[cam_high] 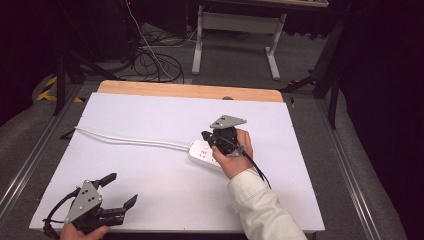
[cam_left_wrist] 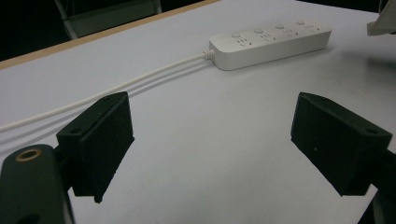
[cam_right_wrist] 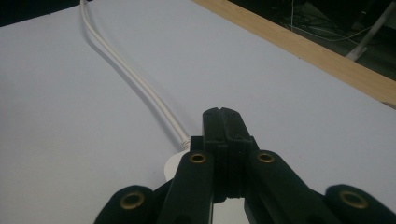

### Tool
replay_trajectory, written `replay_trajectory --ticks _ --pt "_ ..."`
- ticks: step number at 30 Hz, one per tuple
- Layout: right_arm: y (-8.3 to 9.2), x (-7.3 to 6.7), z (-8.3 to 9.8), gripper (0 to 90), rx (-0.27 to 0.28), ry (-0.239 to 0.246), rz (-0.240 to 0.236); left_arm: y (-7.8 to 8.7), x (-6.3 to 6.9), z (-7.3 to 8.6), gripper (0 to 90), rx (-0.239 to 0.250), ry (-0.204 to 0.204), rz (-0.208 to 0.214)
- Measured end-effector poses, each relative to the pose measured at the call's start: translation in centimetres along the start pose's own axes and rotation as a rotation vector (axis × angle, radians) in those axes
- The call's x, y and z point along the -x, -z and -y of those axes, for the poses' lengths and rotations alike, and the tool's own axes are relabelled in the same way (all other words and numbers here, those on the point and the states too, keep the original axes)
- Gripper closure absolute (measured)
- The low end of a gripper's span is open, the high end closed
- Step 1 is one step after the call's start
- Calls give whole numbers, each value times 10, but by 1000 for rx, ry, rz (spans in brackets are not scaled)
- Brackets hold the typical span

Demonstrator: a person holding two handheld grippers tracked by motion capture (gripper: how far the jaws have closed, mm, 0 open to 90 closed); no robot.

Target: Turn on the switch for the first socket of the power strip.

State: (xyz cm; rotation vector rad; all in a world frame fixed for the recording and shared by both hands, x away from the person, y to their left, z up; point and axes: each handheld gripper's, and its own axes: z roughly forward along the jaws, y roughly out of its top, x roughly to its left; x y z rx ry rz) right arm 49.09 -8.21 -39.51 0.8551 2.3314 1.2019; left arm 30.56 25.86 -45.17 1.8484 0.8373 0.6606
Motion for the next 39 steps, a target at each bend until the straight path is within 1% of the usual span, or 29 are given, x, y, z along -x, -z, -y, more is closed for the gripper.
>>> replay_trajectory --ticks 1,2,3,5,6,7,8,9,14,16,19,23,25,31,34,37,39 --pt "0 1 0 874 7 -3 -12 0 0 0 136 0 0 0" --pt "1 2 -1 782 25 0 -22 0 0 0 136 0 -1 0" --pt "2 3 -1 734 50 6 -30 0 0 0 136 -1 -3 0" --pt "5 3 -2 661 81 21 -43 0 0 0 136 0 -1 -1" --pt "8 3 -3 608 97 31 -48 0 0 0 136 1 -1 -1" --pt "10 2 -4 518 105 16 -46 0 0 0 136 2 -1 -1" --pt "12 1 -5 487 95 10 -42 0 0 0 136 2 -1 -1" --pt "14 1 -6 483 95 9 -48 0 0 0 136 1 -1 -2" --pt "28 -2 -7 325 131 21 -44 0 0 0 136 3 0 -3" --pt "34 -3 -7 259 149 9 -46 1 0 0 136 4 2 -3" --pt "44 -3 -5 204 172 -3 -52 1 0 0 136 3 -3 -4" --pt "59 -3 -2 184 204 -12 -73 1 0 0 136 2 -4 -4" --pt "67 -4 0 176 220 -9 -84 1 0 0 136 6 -2 -7" --pt "87 -5 13 104 237 26 -129 1 0 0 135 5 -1 -7" --pt "96 -5 20 92 244 32 -135 1 0 0 135 6 -3 -8" --pt "104 -5 27 79 254 38 -131 2 0 -1 136 11 0 -11" --pt "109 -6 33 73 262 36 -143 3 0 -1 136 16 0 -11"
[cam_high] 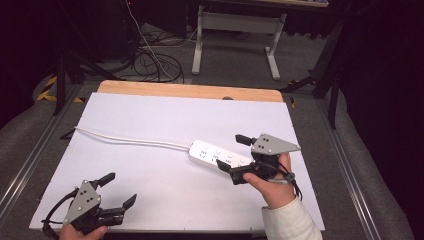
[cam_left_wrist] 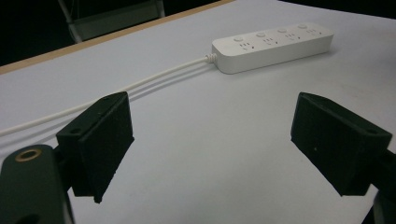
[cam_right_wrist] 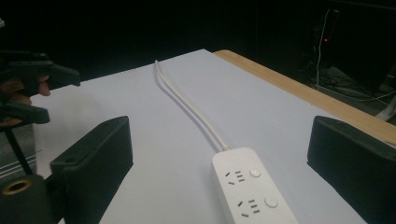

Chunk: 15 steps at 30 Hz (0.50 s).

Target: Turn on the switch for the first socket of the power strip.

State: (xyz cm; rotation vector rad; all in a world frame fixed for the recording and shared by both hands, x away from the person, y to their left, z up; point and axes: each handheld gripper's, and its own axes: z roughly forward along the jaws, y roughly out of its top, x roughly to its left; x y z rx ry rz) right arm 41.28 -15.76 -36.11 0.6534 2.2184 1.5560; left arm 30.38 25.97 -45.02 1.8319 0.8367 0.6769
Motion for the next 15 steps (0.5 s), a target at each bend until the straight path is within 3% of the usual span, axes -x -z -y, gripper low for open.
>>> replay_trajectory --ticks 15 --pt "30 -5 44 68 3 -11 -10 2 0 -1 143 3 12 10"
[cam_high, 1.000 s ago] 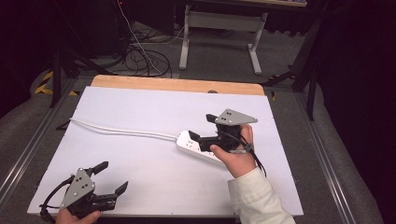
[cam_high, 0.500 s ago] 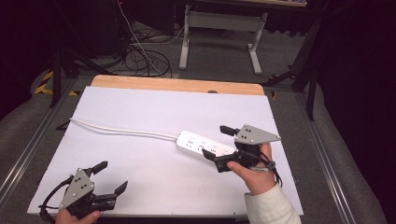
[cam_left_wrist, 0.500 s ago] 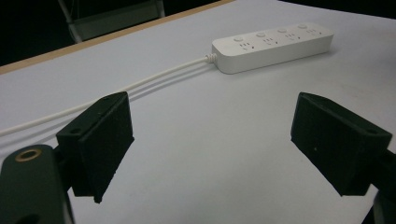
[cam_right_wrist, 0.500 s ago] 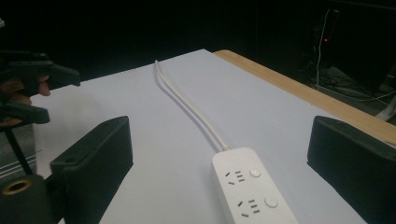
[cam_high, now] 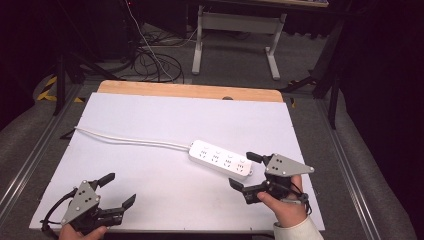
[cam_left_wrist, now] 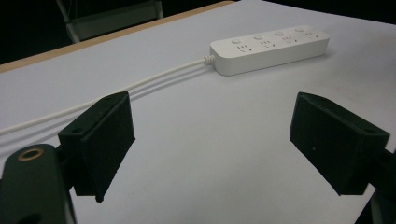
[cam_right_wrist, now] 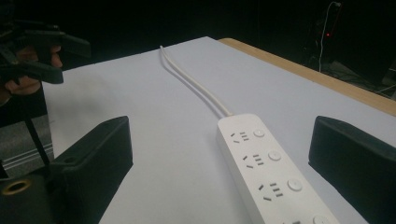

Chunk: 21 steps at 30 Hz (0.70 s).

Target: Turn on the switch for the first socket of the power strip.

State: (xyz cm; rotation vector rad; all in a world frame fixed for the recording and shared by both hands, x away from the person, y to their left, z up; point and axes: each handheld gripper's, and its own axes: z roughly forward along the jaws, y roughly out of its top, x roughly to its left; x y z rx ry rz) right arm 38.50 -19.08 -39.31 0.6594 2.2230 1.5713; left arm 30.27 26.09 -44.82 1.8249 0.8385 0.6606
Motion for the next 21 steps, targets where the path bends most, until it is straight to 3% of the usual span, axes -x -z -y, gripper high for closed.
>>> replay_trajectory --ticks 2,7,11,16,21 --pt "2 1 7 68 3 2 3 0 1 0 143 8 20 8" --pt "8 3 25 69 27 -16 3 1 0 0 143 19 12 10" --pt "9 5 41 64 20 -17 -4 1 0 0 143 15 5 9" --pt "9 9 57 77 10 -54 -10 4 0 -1 142 27 32 41" --pt "7 9 72 52 -32 -36 -13 4 -1 -1 143 23 12 25"
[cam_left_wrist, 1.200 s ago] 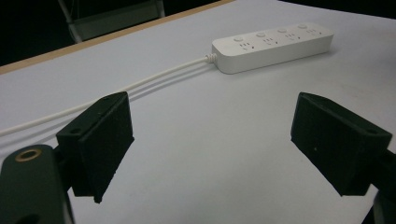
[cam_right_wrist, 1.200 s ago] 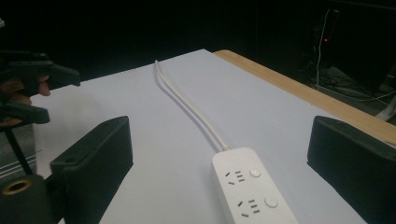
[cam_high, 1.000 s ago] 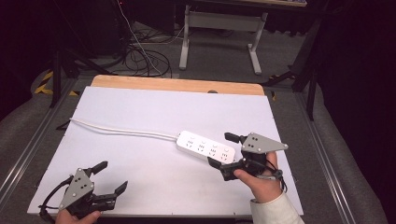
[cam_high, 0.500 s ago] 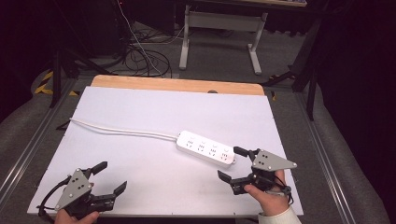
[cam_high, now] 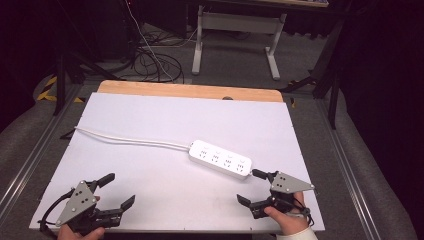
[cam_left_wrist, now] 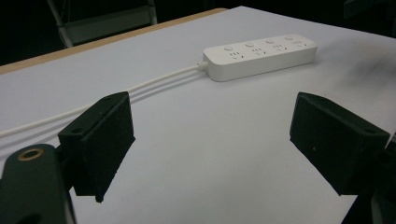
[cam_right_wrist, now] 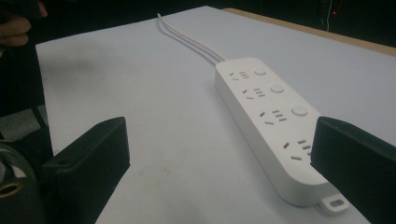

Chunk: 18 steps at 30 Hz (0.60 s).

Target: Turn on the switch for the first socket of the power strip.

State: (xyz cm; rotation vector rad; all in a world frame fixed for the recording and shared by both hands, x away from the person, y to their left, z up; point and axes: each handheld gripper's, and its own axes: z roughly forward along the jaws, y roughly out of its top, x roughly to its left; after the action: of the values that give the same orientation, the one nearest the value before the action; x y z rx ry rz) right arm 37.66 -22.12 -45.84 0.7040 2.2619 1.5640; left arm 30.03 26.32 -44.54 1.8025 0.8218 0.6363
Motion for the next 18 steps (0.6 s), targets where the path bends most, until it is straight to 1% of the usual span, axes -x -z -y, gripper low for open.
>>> replay_trajectory --ticks 4,5,6,8,11,12,13,18 --pt "-2 0 10 46 -12 -7 7 0 0 0 143 -6 -28 -23" --pt "-2 -1 12 46 -20 0 13 -1 1 0 145 -8 -35 -32" --pt "-3 -1 14 45 -26 5 17 -1 1 1 148 -10 -28 -37" --pt "-4 -2 18 42 -43 8 26 -1 0 1 150 -9 -26 -30" --pt "-7 -1 23 48 -54 -22 56 -1 -1 1 150 -11 -11 -28" --pt "-7 -2 24 46 -56 -27 65 -1 -1 1 150 -13 -11 -27" --pt "-7 -2 26 46 -61 -27 72 -1 -2 1 150 -14 -22 -31" --pt "-11 -4 33 46 -108 -21 72 -3 -2 3 150 -13 -21 -37"
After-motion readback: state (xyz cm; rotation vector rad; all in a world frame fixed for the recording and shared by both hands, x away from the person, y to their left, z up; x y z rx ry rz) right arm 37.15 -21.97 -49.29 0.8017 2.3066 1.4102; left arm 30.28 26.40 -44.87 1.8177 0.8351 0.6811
